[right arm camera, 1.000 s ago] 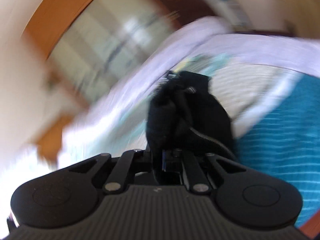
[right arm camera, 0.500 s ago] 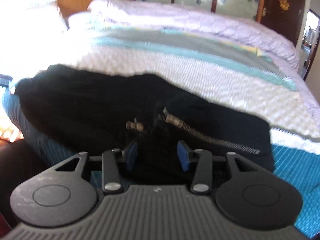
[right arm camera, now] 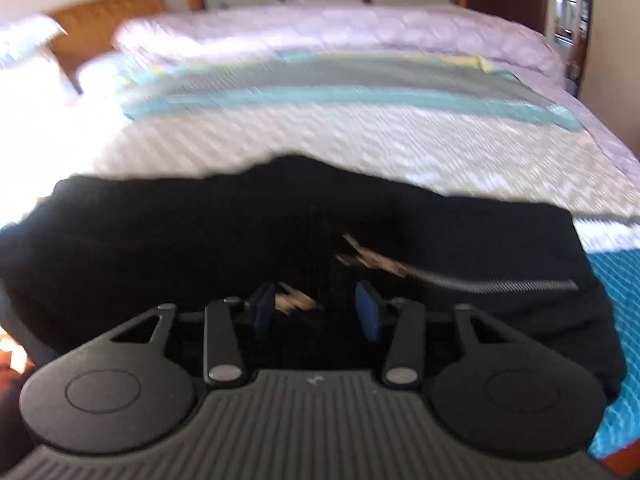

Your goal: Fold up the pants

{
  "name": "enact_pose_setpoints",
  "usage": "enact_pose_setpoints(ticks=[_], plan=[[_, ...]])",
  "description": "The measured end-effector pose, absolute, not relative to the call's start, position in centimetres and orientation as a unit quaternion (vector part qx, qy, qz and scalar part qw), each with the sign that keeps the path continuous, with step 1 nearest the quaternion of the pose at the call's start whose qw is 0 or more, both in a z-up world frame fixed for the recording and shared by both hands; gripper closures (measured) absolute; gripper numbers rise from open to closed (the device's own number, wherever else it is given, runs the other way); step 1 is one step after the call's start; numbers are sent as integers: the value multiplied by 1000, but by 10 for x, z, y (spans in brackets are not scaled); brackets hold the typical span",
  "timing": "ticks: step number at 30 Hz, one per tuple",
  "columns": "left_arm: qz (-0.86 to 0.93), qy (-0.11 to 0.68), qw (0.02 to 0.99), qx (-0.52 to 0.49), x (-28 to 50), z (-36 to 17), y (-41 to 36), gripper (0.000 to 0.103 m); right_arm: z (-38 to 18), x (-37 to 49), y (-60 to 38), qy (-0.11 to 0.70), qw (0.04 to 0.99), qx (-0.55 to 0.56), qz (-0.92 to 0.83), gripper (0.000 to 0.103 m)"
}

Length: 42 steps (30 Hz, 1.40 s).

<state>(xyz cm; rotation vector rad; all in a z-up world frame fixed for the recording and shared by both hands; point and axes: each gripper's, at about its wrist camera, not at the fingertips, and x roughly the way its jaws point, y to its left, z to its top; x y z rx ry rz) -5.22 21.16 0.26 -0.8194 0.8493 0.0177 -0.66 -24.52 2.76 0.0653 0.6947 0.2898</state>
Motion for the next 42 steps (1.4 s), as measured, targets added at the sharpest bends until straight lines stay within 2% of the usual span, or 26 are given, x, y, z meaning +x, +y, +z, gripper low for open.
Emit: enact_pose_setpoints(ticks=[3, 7, 9, 10, 11, 13, 16, 19, 24, 25, 26, 27, 28, 30, 31, 34, 36, 42], plan=[[16, 409, 824, -392, -37, -7, 213, 12, 44, -7, -222, 327, 925, 52, 187, 59], [21, 397, 833, -384, -29, -10, 214, 13, 51, 19, -175, 338, 903, 79, 253, 72], [32, 388, 840, -378, -28, -13, 216, 31, 48, 26, -146, 341, 897, 67, 272, 74], [36, 388, 843, -370, -26, -15, 215, 54, 42, 33, -133, 350, 893, 65, 276, 75], [33, 392, 845, -363, -24, -17, 215, 66, 30, 41, -121, 371, 883, 71, 278, 75], [30, 387, 851, -355, -23, -15, 212, 76, -10, 63, -101, 462, 840, 96, 267, 76], [6, 355, 881, -313, -28, 9, 196, 79, -17, 57, -101, 448, 850, 111, 252, 77], [-60, 306, 925, -217, -32, 46, 153, 79, -11, 57, -121, 461, 834, 160, 259, 76], [-189, 264, 945, -26, -43, 77, 45, 77, 13, 26, -217, 375, 877, 259, 148, 75], [-219, 270, 938, 11, -45, 74, 21, 70, 18, 18, -239, 360, 885, 269, 125, 75], [-247, 281, 926, 52, -48, 66, -5, 57, 22, 9, -261, 345, 893, 272, 104, 75], [-274, 293, 912, 87, -52, 58, -26, 51, 26, -1, -280, 330, 901, 269, 83, 75], [-300, 300, 898, 118, -57, 50, -43, 46, 29, -12, -296, 319, 908, 263, 64, 75], [-326, 309, 874, 187, -73, 31, -73, 45, 29, -31, -323, 310, 913, 262, 35, 74], [-326, 300, 872, 208, -82, 27, -79, 41, 26, -39, -333, 309, 912, 269, 27, 74], [-333, 291, 872, 211, -98, 32, -74, 30, 21, -53, -344, 309, 910, 275, 29, 74], [-328, 294, 880, 180, -98, 46, -58, 29, 22, -46, -336, 308, 910, 270, 58, 74], [-275, 317, 908, -18, -74, 85, 21, 24, 37, -18, -279, 296, 910, 226, 183, 74]])
